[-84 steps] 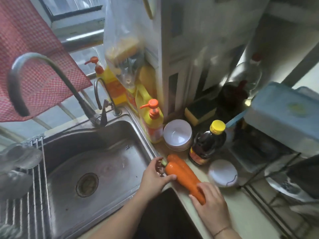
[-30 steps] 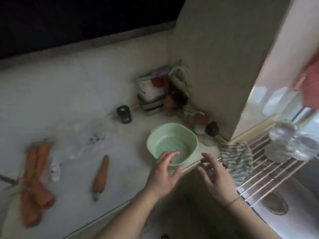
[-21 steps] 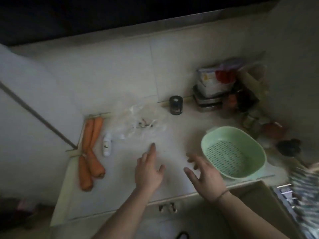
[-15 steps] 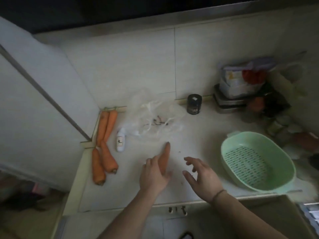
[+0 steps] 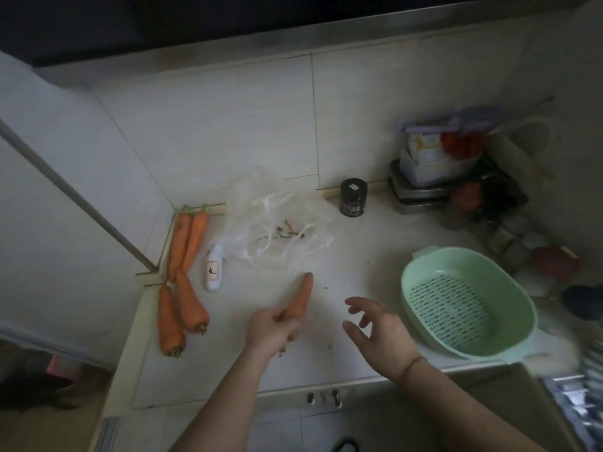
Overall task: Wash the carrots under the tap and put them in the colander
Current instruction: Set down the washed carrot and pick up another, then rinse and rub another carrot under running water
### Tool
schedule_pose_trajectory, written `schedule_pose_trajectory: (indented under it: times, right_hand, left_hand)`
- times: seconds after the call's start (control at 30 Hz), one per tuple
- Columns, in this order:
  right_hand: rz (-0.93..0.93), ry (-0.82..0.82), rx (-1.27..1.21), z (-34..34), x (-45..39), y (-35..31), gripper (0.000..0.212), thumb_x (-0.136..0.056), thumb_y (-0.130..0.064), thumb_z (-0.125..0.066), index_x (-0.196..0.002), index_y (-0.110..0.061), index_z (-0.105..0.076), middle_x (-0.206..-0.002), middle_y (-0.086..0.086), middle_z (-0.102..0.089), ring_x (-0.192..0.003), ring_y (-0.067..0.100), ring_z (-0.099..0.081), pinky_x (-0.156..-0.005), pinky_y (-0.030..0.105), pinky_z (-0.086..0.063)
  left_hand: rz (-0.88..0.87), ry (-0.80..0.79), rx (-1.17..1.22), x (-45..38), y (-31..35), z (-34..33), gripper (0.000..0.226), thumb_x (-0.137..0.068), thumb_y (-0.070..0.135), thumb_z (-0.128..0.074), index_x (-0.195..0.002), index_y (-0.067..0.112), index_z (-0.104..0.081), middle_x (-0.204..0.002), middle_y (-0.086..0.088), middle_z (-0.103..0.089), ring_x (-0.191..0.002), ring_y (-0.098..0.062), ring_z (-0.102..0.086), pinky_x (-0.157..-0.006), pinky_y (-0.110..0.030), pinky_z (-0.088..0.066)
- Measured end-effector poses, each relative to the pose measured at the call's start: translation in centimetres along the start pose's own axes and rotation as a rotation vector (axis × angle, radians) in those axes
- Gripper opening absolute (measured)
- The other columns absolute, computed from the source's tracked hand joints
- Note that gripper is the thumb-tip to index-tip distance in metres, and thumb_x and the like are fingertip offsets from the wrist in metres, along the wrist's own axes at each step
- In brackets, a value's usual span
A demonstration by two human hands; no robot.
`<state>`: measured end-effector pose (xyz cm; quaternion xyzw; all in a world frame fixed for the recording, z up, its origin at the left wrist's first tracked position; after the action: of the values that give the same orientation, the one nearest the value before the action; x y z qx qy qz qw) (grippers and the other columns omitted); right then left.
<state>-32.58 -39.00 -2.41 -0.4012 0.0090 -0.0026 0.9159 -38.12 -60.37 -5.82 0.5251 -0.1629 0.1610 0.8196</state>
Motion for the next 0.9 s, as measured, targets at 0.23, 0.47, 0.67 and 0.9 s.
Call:
schedule_pose_trajectory:
  times: [0.23, 0.47, 0.67, 0.9]
  right_hand:
    - [-0.211, 0.214, -0.397, 7.1, 3.6, 1.7, 0.037, -0.087, -0.039, -0.065, -0.120, -0.023, -0.057, -0.093, -0.007, -0.067, -0.073, 0.008, -0.065, -0.060, 0.020, -0.051]
    - [-0.374, 0.629, -0.967, 18.3, 13.1, 7.5, 0.041, -0.080, -0.044, -0.059, -0.113, -0.021, -0.056, -0.090, 0.009, -0.068, -0.055, 0.020, -0.060, -0.052, 0.032, -0.049]
    - [-0.386, 0.701, -0.980, 24.1, 26.4, 13.8, 0.045, -0.072, -0.015, -0.074, -0.116, -0.020, -0.065, -0.096, 0.016, -0.063, -0.082, 0.027, -0.065, -0.064, 0.038, -0.055]
    - [-0.397, 0.672, -0.895, 26.4, 40.2, 17.5, 0.062, -0.065, 0.000, -0.078, -0.123, -0.013, -0.062, -0.104, 0.024, -0.065, -0.089, 0.027, -0.063, -0.073, 0.033, -0.054]
  left_hand:
    - [-0.266, -0.392, 0.220, 4.4, 6.6, -3.2, 0.044, -0.060, 0.030, -0.081, -0.102, 0.018, -0.077, -0.083, -0.005, -0.072, -0.073, -0.020, -0.060, -0.061, -0.032, -0.043]
    - [-0.549, -0.956, -0.152, 11.6, 14.7, -14.6, 0.055, -0.059, 0.035, -0.083, -0.110, 0.021, -0.073, -0.110, 0.001, -0.073, -0.106, -0.014, -0.066, -0.090, -0.025, -0.051]
    - [-0.581, -1.169, -0.253, 18.1, 15.1, -27.5, 0.055, -0.058, 0.037, -0.082, -0.110, 0.024, -0.073, -0.111, -0.002, -0.073, -0.102, -0.014, -0.067, -0.090, -0.026, -0.048]
    - [-0.325, -1.423, -0.351, 26.1, 14.1, -38.5, 0.053, -0.066, 0.036, -0.074, -0.115, 0.016, -0.067, -0.085, -0.004, -0.067, -0.072, -0.017, -0.060, -0.056, -0.026, -0.045]
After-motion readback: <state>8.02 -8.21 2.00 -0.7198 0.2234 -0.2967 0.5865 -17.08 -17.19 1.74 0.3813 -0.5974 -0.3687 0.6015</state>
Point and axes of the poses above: each hand's wrist, its own x-axis away from the middle knuckle, its own z-axis out of the back of the hand, y = z × x, the point moved 2 cm from there along -x, towards the middle knuckle
